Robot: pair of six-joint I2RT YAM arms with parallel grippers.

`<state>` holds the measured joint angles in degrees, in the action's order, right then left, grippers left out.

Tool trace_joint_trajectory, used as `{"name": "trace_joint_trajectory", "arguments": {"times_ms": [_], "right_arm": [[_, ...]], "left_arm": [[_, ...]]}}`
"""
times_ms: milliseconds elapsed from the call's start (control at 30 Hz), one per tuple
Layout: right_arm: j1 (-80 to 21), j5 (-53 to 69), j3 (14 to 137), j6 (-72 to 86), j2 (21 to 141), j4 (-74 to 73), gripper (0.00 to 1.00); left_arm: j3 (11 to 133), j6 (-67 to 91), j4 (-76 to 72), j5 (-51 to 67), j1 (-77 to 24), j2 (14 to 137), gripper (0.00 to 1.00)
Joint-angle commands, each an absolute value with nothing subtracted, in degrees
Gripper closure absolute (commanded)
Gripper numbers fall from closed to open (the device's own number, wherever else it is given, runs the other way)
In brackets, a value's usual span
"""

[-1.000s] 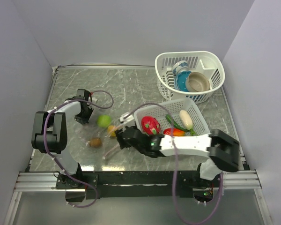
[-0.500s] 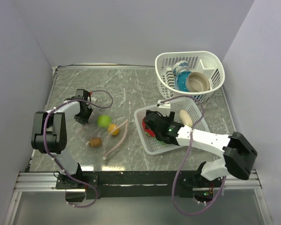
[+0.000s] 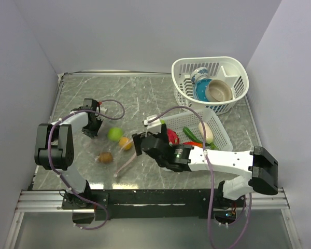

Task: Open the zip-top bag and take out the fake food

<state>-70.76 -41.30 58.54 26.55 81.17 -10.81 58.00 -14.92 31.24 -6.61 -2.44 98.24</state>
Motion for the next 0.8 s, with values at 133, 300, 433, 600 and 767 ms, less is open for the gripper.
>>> {"name": "trace_joint_trajectory", "arguments": {"times_ms": [133, 300, 433, 600, 767], "right_arm": [[-72.86, -29.45, 59.49, 20.65, 90.85, 0.89, 0.06], [-72.86, -28.21, 59.24, 20.04, 92.64, 4.04, 0.10], [-72.34, -27.00, 60.20, 19.16, 92.20, 5.36, 0.08], [-72.25, -25.49, 65.65, 16.97, 98.85, 4.39, 0.14], [-72.33, -25.22, 64.51, 15.29, 102.21, 7.56, 0.47]], "left_arm": [[57.30, -14.50, 34.10, -4.04, -2.02, 100.28, 0.99], [57.31, -14.59, 34.19, -4.13, -2.02, 100.11, 0.99], [57.13, -14.77, 33.93, -4.22, -2.02, 100.19, 0.99], [57.92, -14.15, 34.45, -3.34, -2.02, 100.37, 0.99], [58.53, -14.50, 35.24, -3.51, -2.02, 99.76, 0.99]]}}
